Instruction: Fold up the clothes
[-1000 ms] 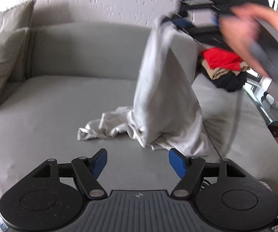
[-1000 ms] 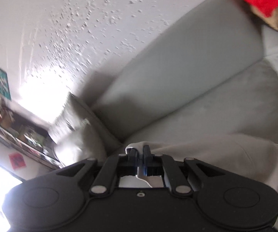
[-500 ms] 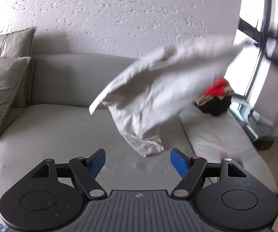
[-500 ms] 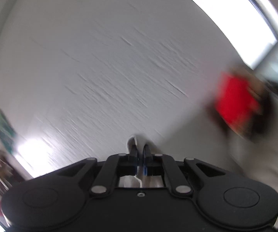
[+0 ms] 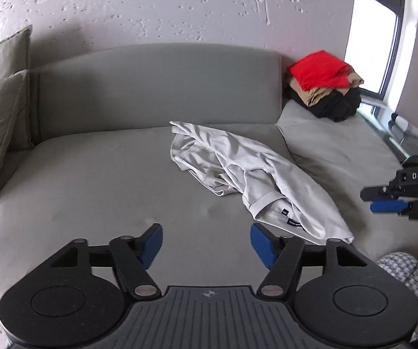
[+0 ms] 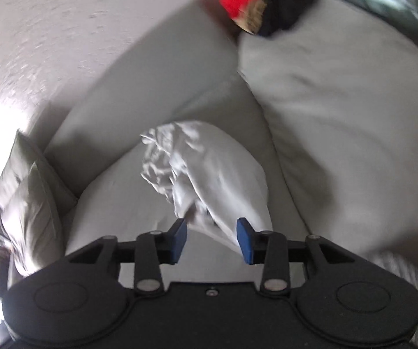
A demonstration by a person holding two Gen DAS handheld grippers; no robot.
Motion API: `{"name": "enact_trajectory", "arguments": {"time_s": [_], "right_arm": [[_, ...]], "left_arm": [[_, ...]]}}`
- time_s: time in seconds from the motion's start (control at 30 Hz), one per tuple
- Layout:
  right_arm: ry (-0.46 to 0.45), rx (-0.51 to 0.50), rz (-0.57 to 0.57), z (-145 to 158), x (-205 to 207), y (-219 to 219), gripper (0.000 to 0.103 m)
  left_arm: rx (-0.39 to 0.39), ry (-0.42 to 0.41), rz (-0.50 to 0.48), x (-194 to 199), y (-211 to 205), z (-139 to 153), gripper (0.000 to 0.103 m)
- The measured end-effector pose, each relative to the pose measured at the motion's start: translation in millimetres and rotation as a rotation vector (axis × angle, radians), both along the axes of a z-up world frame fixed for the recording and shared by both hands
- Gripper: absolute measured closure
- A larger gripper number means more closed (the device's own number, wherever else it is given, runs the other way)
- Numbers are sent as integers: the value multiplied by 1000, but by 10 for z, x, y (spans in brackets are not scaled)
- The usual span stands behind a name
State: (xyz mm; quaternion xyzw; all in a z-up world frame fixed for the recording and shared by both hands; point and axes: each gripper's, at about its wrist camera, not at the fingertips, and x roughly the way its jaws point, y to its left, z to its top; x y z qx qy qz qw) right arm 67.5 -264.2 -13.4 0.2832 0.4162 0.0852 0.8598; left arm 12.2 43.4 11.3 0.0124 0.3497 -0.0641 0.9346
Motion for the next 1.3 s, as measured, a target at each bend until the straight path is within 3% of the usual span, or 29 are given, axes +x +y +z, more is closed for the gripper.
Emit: {"name": "enact_trajectory", "arguments": {"time_s": [0.07, 0.23, 0.27, 0.3, 0.33, 0.37, 0.43, 0.47, 0.53, 0.57, 0.77, 0.9, 1.03, 1.07, 1.1, 1.13, 1.23, 1.3], "right_arm": [[-34, -35, 28, -47, 136, 96, 66], [-100, -117, 104, -176, 564, 461, 64], [-104, -145, 122, -209, 673, 553, 53], [-105, -179, 142, -246, 781, 646, 29], [-107, -214, 163, -287, 886, 740, 21], [-108, -255, 186, -338, 989, 845, 19], [-98, -354, 213, -449, 1179, 1044, 21], [-91, -416, 202, -509, 1262, 1113, 27], [-79, -480, 168, -583, 1372, 1148, 63], [-73, -481, 147, -599, 1409, 1117, 101], [-154, -240, -194, -249, 1096, 147, 100], [-140, -296, -219, -210, 861, -52, 100], [-125, -351, -244, -171, 626, -250, 87], [-122, -365, -250, -161, 567, -300, 73], [-118, -379, -256, -151, 509, -349, 67], [-123, -388, -240, -136, 463, -344, 67], [-177, -332, 58, -155, 506, 221, 67], [-186, -330, 190, -279, 604, 584, 68]], "left_arm": [[0, -5, 2, 106, -77, -54, 51], [-15, -15, 28, 344, -152, -135, 51], [-17, -11, 32, 382, -152, -153, 51], [-18, -3, 35, 415, -147, -180, 50], [-18, 6, 38, 447, -140, -211, 48], [-17, 15, 41, 473, -133, -246, 47], [-17, 38, 44, 516, -108, -327, 47], [-20, 50, 45, 535, -94, -365, 47], [-27, 71, 46, 570, -68, -429, 47], [-31, 76, 43, 577, -66, -441, 47], [-60, 89, 18, 592, -95, -470, 47], [-80, 97, 1, 601, -114, -490, 47], [-99, 106, -16, 611, -133, -510, 46], [-104, 108, -20, 613, -137, -515, 45], [-107, 109, -19, 607, -125, -520, 46], [-110, 110, -13, 596, -103, -526, 45], [-117, 110, 2, 563, -35, -544, 45], [-122, 111, 13, 541, 10, -556, 45]]}}
